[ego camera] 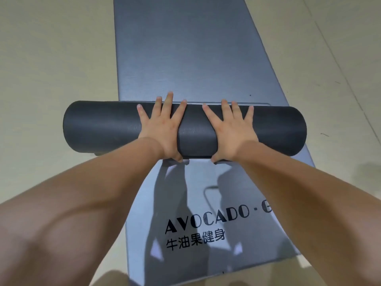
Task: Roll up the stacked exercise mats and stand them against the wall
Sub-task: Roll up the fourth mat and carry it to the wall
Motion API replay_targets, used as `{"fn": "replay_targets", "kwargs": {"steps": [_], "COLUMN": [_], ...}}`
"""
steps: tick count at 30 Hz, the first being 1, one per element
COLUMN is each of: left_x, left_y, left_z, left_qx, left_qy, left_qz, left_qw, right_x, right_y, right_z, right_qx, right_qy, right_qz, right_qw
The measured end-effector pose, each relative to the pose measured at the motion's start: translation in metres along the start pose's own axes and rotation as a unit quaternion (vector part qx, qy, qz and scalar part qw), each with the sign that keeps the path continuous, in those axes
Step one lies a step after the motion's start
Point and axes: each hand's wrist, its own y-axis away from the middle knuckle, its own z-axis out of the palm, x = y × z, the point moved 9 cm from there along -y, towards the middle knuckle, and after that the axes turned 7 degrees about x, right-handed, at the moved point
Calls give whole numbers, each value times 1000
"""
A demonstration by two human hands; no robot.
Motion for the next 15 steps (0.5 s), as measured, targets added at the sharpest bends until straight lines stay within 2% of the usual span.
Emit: {"fn": "replay_targets", "kwargs": {"steps": [8, 15], "left_x": [2, 11], "left_y": [-9, 49], "left_z": [-18, -1], "left_qx": [15, -22], "left_qy": [-26, -38], "left_qz": [49, 68], "left_qw": [998, 997], "right_x": [2, -22], "right_y": [-9, 55], "right_z": [-13, 4], "right_qx": [-2, -41], "right_qy": [-18, -39], "right_qz": [-28, -2], "right_qw": [999, 998]}}
